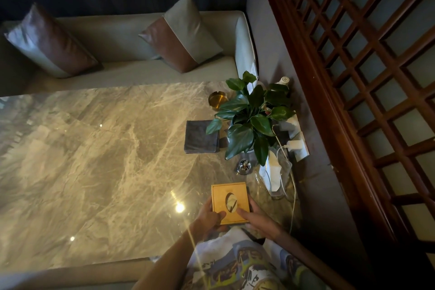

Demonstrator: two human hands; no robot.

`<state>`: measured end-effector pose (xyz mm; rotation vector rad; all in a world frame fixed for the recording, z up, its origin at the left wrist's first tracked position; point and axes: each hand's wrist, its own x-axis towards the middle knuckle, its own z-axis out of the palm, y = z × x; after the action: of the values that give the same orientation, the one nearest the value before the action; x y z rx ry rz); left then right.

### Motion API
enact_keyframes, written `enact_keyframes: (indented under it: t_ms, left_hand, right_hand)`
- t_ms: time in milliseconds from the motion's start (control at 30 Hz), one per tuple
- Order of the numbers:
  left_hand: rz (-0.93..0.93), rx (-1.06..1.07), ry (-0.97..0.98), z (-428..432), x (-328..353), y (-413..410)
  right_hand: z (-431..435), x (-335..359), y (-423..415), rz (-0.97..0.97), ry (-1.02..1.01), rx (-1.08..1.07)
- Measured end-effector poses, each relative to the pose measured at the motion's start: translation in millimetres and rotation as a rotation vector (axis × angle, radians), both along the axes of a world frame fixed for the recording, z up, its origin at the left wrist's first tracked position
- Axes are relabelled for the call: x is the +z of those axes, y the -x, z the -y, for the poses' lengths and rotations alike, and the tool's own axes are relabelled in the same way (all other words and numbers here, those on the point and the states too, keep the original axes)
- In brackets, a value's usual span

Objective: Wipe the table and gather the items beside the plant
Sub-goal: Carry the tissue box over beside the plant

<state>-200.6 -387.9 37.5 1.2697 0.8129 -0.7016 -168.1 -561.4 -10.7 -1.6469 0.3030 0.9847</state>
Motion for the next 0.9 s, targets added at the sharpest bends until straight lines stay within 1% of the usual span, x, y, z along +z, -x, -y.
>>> enact_keyframes:
  t_ms: [400,600,900]
  left_hand:
    - [0.027,-0.085,-0.019,-1.5,-4.9,3.1]
    - [0.036,-0.158,-0.063,-1.2,-0.6,2.7]
    - [0.065,-0.156,-0.073,-0.5,1.3,2.1]
  right_hand:
    - [0.3,2.9,6.0,-0.02,-0.026,-0.035]
    - [2.9,-1.3,7.2,-0.035,-0.023,-0.025]
    - [3.7,-2.9,5.2,-0.045,-0.05,-0.02]
